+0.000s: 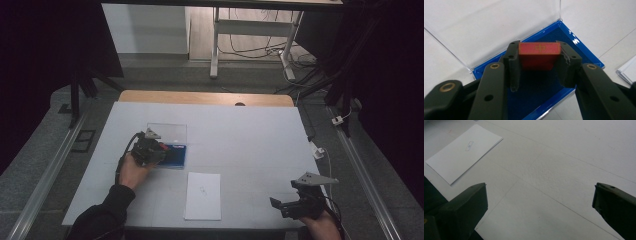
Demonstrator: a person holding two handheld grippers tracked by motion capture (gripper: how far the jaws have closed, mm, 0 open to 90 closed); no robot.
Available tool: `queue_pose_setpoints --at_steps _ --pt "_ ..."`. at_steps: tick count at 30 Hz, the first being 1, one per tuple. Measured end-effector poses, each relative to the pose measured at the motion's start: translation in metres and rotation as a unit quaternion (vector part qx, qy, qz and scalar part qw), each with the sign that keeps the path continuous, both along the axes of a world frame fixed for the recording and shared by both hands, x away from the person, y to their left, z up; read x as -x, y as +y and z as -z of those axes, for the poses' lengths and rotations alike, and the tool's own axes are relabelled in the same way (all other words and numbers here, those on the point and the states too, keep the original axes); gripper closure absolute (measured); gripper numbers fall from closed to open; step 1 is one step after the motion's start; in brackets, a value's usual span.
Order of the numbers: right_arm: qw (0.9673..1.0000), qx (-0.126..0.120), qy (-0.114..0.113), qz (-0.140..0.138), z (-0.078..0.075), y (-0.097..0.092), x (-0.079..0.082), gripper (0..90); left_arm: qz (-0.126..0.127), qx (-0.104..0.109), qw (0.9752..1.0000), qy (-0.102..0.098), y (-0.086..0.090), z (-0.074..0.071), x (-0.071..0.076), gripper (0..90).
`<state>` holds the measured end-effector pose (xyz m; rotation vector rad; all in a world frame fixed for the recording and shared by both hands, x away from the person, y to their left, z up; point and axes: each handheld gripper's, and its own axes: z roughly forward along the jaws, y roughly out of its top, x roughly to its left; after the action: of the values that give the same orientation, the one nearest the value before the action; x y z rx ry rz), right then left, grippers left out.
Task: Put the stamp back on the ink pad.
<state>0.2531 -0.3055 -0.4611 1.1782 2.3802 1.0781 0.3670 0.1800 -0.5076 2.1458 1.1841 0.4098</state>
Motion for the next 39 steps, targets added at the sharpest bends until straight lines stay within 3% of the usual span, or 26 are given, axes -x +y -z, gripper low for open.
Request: queue_pose_setpoints --at_steps 15,24,39 --pt "1.0 -0.001 -0.001 -0.001 0.0 0.0 0.0 0.0 -0.002 -0.008 0.9999 0.009 -0.001 0.004 -0.001 54.6" --pt "1.0 -0.002 -0.002 -0.001 0.0 0.0 0.0 0.0 -0.009 0.001 1.0 0.001 0.0 0.0 0.0 42.1" --pt "1.0 -0.002 -0.003 -0.001 0.0 0.0 0.001 0.0 -0.003 0.046 0.9988 -0.018 0.004 -0.019 0.01 14.0"
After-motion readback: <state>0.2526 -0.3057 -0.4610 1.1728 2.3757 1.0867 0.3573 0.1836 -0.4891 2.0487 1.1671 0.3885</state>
